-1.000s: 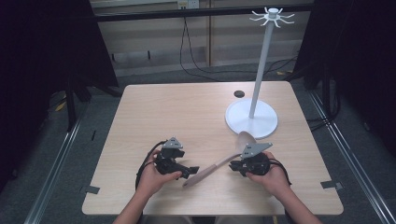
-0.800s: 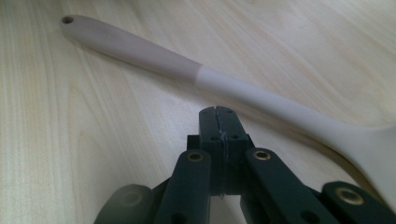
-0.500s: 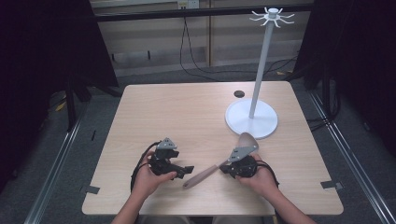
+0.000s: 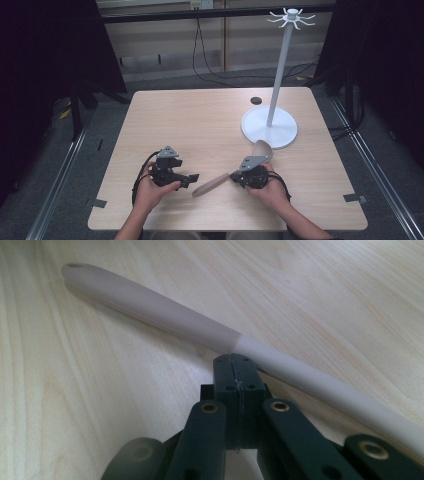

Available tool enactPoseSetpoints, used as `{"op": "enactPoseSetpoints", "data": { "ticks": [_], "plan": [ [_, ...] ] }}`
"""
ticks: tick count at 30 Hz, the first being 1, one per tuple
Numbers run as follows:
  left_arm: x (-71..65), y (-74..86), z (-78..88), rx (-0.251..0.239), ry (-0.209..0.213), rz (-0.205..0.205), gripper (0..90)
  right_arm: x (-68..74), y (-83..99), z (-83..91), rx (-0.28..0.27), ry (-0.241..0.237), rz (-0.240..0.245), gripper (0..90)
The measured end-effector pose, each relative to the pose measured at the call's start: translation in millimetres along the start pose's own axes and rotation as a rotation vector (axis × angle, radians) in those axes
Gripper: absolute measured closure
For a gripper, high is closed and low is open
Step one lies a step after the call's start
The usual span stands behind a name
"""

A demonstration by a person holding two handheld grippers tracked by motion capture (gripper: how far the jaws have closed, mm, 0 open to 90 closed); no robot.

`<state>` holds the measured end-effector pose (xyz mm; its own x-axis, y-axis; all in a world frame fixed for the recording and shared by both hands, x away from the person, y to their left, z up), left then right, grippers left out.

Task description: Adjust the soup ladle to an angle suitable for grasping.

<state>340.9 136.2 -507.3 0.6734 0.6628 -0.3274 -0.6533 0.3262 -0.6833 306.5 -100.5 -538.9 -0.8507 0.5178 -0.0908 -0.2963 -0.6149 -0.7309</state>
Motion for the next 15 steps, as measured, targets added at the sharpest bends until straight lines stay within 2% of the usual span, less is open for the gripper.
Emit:
{"op": "enactPoseSetpoints", "data": {
  "ticks": [15],
  "plan": [
    [4.9,-3.6,3.0,-0.018,0.006,0.016,8.7,-4.8,-7.9,-11.0,-0.009,0.033,-0.049,90.0]
  ]
}}
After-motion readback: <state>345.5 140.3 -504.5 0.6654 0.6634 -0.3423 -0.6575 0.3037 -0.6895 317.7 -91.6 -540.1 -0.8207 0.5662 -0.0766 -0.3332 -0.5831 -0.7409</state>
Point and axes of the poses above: each handheld gripper's, and its own axes: z roughly backward along the jaws, y roughly out of its underside, x roughly to its left, the point moved 5 cm from there along -z, roughly forward along the jaws, and after that the axes turned 8 degrees about z, right-handed, at the moved point
